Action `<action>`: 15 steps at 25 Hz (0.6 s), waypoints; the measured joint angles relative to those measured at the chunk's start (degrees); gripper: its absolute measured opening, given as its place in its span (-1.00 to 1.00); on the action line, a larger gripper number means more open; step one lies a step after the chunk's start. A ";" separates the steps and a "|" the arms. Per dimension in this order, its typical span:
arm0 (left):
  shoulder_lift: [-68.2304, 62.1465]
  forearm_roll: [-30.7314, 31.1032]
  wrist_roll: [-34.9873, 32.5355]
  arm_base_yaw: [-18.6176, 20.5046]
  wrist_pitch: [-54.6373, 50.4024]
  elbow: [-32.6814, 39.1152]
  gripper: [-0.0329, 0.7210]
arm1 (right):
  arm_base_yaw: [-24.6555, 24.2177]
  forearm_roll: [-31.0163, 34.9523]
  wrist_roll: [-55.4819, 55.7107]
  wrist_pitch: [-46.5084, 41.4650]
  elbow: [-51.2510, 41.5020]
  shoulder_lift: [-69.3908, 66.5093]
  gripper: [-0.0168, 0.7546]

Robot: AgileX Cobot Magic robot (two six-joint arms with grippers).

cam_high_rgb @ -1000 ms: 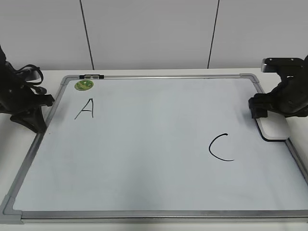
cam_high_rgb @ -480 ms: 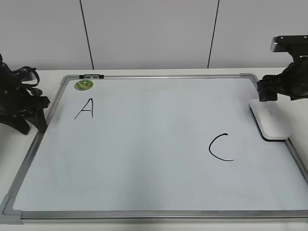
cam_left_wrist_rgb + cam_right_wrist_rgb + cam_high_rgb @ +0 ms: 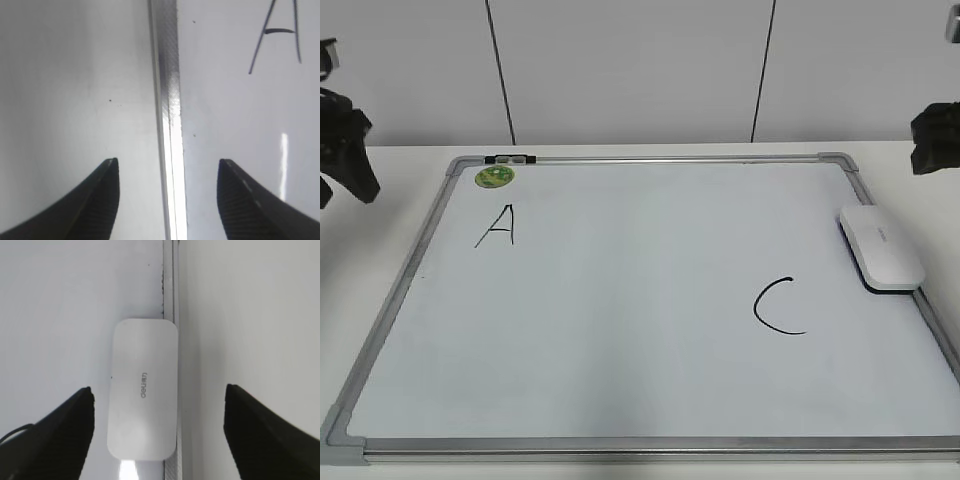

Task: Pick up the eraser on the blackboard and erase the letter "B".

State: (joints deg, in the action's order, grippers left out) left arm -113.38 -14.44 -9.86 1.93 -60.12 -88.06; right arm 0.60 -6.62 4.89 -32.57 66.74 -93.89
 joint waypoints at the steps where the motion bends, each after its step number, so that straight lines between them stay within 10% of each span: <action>1: 1.71 -0.09 0.00 0.00 -1.51 0.00 0.32 | 0.00 0.00 0.00 -1.61 0.00 1.42 0.58; 15: 27.58 -0.57 2.86 -2.57 -10.26 5.48 0.20 | 2.36 2.34 -3.53 -19.06 -1.24 28.00 0.58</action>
State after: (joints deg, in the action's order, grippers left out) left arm -85.80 -15.01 -7.00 -0.64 -70.38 -82.58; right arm 2.96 -4.29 1.35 -51.63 65.50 -65.89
